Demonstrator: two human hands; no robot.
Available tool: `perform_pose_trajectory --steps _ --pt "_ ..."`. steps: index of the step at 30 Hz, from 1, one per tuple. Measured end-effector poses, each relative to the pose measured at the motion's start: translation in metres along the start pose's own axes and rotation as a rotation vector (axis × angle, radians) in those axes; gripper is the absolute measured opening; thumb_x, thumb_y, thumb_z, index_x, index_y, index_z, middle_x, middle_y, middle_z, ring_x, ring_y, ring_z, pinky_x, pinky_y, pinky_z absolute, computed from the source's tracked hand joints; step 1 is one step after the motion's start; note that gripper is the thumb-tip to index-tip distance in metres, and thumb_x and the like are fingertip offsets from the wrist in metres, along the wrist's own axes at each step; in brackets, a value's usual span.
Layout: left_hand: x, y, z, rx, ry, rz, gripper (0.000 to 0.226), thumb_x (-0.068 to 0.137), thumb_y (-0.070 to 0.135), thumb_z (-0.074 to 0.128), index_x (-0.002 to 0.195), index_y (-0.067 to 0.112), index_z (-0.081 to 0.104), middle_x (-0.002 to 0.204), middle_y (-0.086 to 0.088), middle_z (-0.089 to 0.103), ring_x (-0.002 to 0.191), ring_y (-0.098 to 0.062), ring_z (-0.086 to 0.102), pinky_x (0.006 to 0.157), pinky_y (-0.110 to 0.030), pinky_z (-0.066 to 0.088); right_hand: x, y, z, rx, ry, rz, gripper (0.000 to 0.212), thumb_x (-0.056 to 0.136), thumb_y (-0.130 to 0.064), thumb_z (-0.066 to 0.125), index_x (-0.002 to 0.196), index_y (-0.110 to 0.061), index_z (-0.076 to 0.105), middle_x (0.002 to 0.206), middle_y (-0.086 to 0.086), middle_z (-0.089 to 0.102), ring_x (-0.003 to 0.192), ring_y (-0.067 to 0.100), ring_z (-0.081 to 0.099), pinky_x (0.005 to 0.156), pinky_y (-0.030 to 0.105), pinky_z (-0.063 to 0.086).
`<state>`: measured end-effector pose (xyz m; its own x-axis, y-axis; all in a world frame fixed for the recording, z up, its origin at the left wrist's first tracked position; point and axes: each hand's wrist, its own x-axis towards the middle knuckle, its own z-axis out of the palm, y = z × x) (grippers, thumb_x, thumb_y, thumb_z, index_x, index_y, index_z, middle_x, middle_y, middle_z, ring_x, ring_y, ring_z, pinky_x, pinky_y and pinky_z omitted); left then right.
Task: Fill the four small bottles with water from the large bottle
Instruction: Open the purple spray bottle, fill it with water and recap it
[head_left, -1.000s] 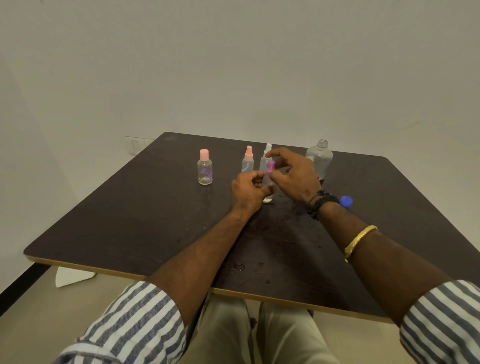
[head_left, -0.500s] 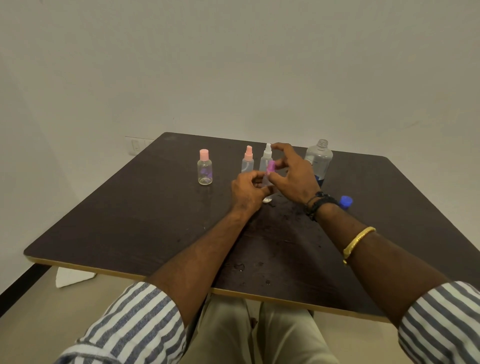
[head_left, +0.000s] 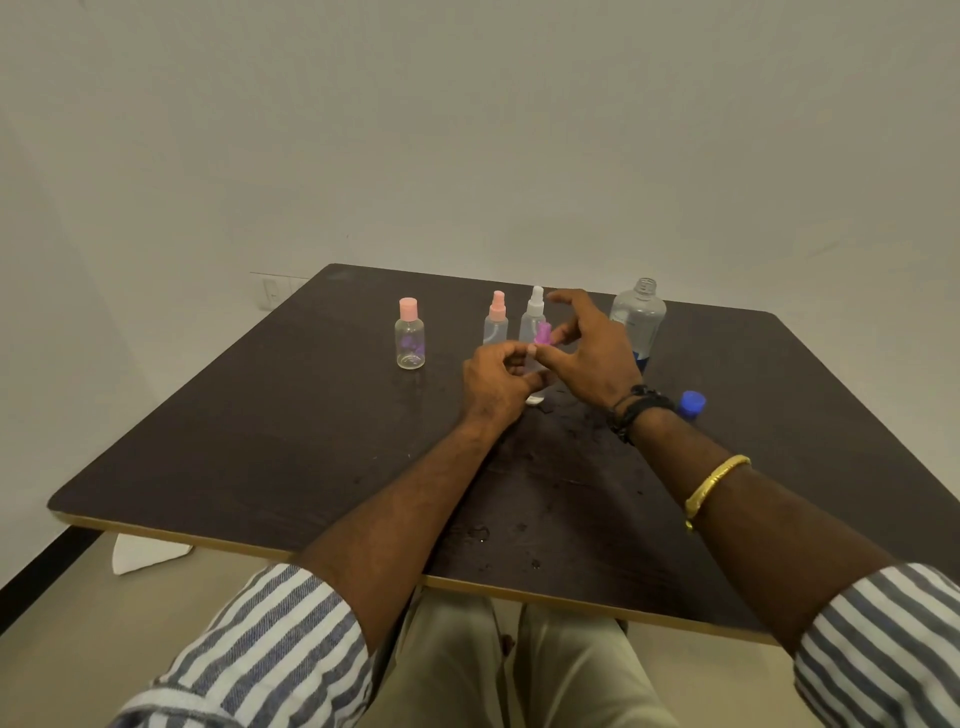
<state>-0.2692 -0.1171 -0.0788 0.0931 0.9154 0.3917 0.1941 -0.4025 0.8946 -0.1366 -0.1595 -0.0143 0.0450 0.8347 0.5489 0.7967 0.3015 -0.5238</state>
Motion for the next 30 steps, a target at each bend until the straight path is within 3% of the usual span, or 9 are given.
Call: perform_pose_trajectory --steps 6,13,18,21,26,28,30 --pt "0.0003 0.0021 -0.0003 -0.003 -0.001 0.005 0.042 0.073 0.021 0.090 0.110 0.007 0.077 0.096 -0.003 0.079 0.087 -0.014 0.075 0.082 -0.036 0.064 -0.0012 0.0017 0.0015 0.079 -0.029 -0.028 0.068 0.088 -0.029 0.069 0.149 -0.026 0.040 0.118 0.001 0.070 0.111 0.015 0.063 0.102 0.038 0.050" --pt "0.0000 -0.0003 -0.0003 0.000 0.005 0.009 0.040 0.072 0.024 0.091 0.108 0.011 0.078 0.095 0.000 0.079 0.087 -0.013 0.075 0.080 -0.037 0.064 -0.0001 0.0047 0.0055 0.031 0.005 0.015 0.071 0.082 -0.028 0.081 0.143 -0.022 0.047 0.089 -0.004 0.068 0.088 0.014 0.066 0.087 0.037 0.057" --pt "-0.0005 -0.0002 -0.0004 -0.009 -0.005 0.016 0.041 0.074 0.023 0.090 0.110 0.008 0.077 0.098 -0.002 0.079 0.089 -0.013 0.075 0.082 -0.038 0.064 -0.0021 0.0049 0.0033 0.109 -0.023 -0.007 0.075 0.086 -0.029 0.075 0.151 -0.025 0.038 0.115 0.000 0.070 0.108 0.012 0.063 0.096 0.032 0.050" --pt "-0.0006 0.0003 -0.0002 -0.007 -0.009 0.008 0.043 0.075 0.024 0.089 0.112 0.008 0.076 0.100 -0.004 0.079 0.090 -0.014 0.076 0.083 -0.039 0.064 -0.0026 0.0039 0.0046 0.120 -0.011 -0.001 0.070 0.088 -0.026 0.071 0.151 -0.026 0.040 0.106 -0.006 0.070 0.103 0.008 0.064 0.097 0.035 0.052" --pt "-0.0006 -0.0007 -0.0001 0.008 -0.004 0.022 0.041 0.074 0.025 0.090 0.110 0.009 0.077 0.100 -0.004 0.078 0.091 -0.016 0.075 0.083 -0.040 0.064 -0.0011 0.0047 0.0061 0.080 0.021 0.040 0.072 0.083 -0.028 0.080 0.145 -0.024 0.045 0.086 -0.006 0.067 0.084 0.008 0.065 0.083 0.031 0.058" --pt "-0.0012 0.0000 -0.0001 0.010 -0.006 0.030 0.040 0.074 0.024 0.090 0.110 0.010 0.077 0.101 -0.003 0.078 0.091 -0.015 0.075 0.084 -0.039 0.064 -0.0007 0.0059 0.0057 0.080 0.028 0.046 0.074 0.082 -0.031 0.080 0.147 -0.024 0.044 0.089 -0.006 0.068 0.085 0.009 0.065 0.082 0.027 0.056" --pt "-0.0013 0.0008 -0.0006 0.003 -0.007 0.024 0.041 0.075 0.022 0.089 0.112 0.009 0.076 0.102 -0.003 0.078 0.092 -0.014 0.075 0.084 -0.039 0.063 -0.0018 0.0055 0.0051 0.117 0.009 0.030 0.077 0.085 -0.031 0.077 0.151 -0.026 0.038 0.107 -0.003 0.070 0.100 0.011 0.064 0.089 0.028 0.052"
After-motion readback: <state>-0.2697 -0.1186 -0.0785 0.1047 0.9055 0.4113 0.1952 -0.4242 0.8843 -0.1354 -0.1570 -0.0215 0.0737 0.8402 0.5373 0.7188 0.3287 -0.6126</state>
